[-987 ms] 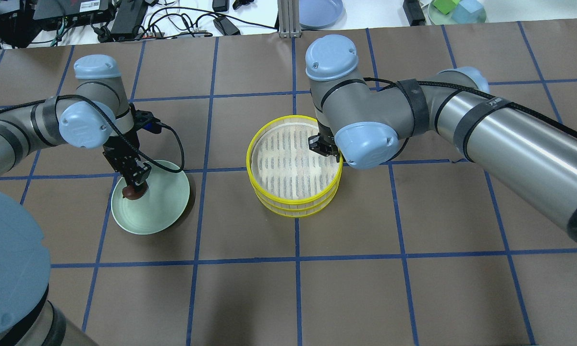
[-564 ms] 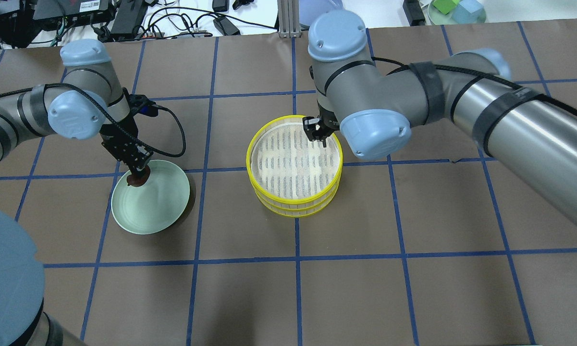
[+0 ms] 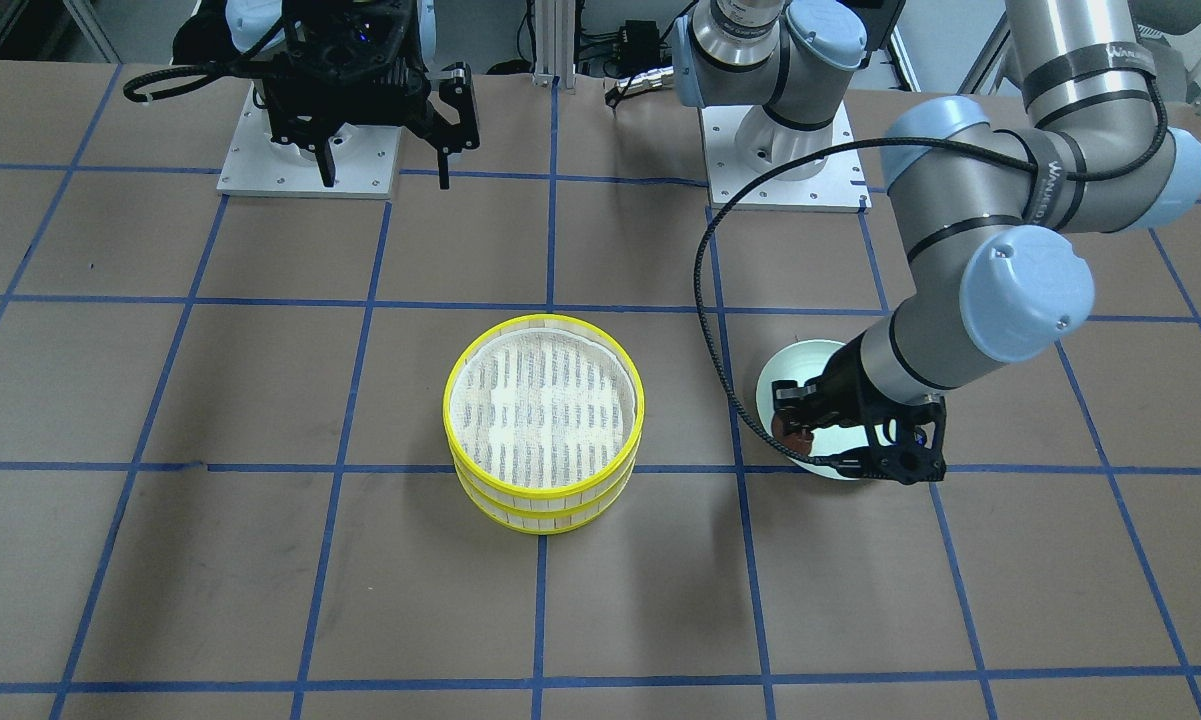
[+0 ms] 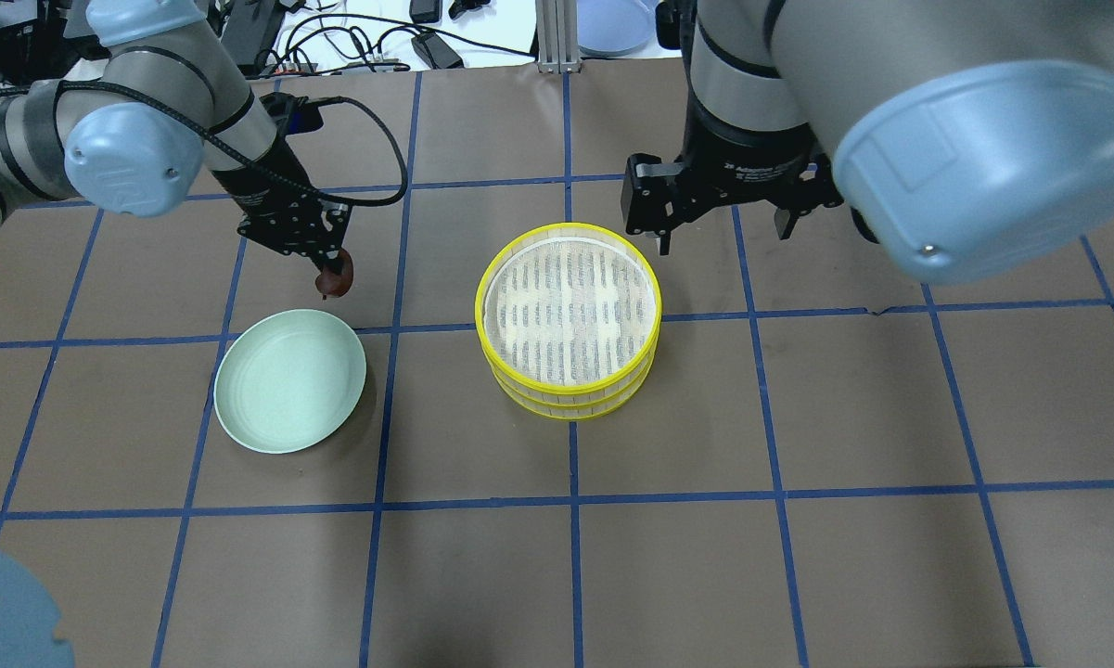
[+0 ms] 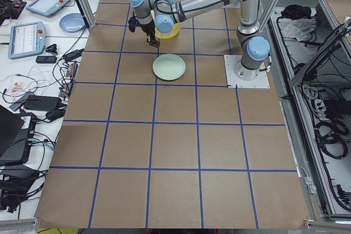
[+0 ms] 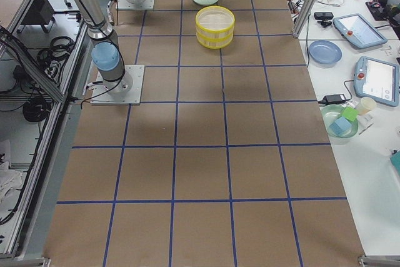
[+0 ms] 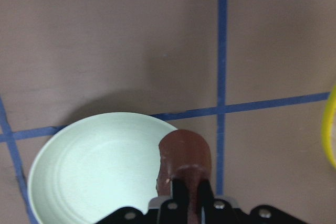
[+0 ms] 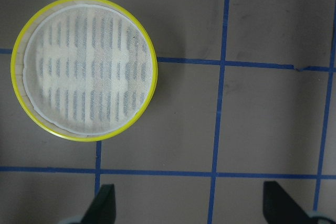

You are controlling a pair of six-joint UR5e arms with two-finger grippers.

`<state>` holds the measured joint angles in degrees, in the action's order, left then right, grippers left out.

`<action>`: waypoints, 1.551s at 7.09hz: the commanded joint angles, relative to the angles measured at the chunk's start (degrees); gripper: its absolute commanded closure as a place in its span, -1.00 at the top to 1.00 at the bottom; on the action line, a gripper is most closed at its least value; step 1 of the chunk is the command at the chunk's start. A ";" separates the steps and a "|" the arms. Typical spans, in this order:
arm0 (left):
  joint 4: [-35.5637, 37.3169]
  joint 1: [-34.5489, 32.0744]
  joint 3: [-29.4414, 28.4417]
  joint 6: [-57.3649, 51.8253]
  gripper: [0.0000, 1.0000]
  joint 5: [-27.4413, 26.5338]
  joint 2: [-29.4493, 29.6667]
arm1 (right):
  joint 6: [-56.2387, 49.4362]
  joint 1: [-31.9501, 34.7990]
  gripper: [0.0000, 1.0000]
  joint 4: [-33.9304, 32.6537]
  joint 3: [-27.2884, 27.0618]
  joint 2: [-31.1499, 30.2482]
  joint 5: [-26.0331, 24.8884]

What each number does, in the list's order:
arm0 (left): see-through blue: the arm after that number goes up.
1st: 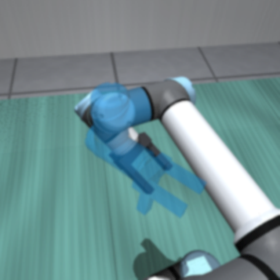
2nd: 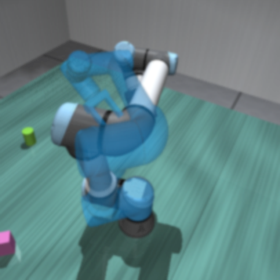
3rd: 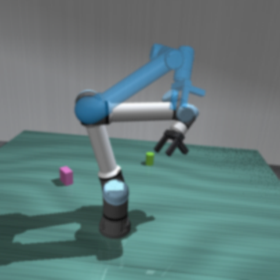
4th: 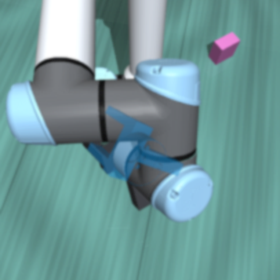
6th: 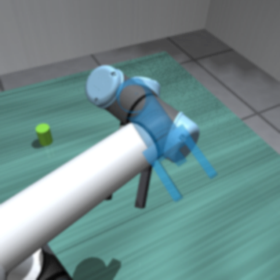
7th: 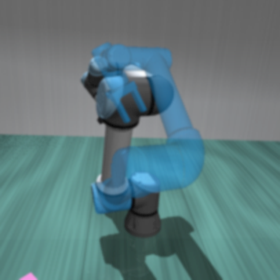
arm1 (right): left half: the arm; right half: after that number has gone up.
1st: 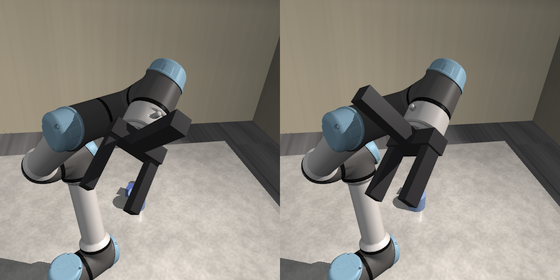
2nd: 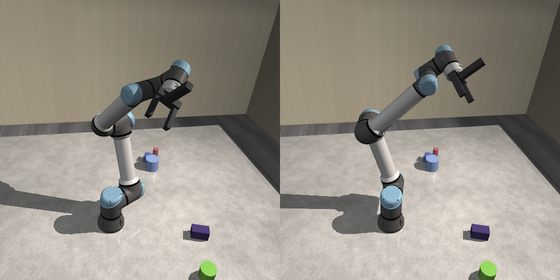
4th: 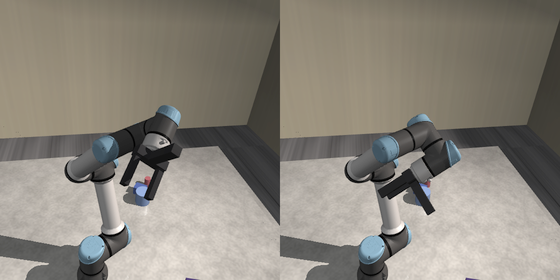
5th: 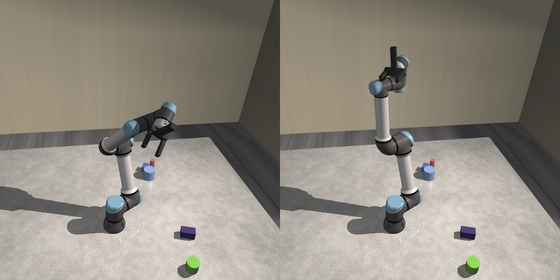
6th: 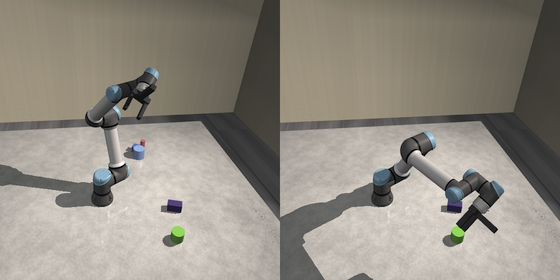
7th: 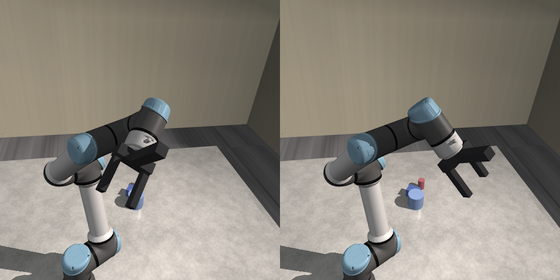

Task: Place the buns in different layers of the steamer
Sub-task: 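Carry the brown bun over the steamer and release it onto the top tier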

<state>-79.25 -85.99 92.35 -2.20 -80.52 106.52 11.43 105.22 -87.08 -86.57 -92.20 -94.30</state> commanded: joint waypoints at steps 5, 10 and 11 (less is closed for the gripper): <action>3.31 -12.36 0.81 22.07 0.07 18.82 0.35 | -12.40 -9.33 1.00 0.77 0.79 -1.14 0.26; 7.00 -12.28 -0.06 22.33 1.00 17.68 -0.08 | -12.31 -9.16 1.00 0.94 0.53 -1.40 0.26; 6.14 -11.93 -0.07 21.02 1.00 10.11 -0.87 | -12.40 -9.16 1.00 0.94 0.44 -1.40 0.26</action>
<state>-72.53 -98.20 92.38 19.84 -64.61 106.32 -0.90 96.06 -86.16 -86.04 -93.60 -94.05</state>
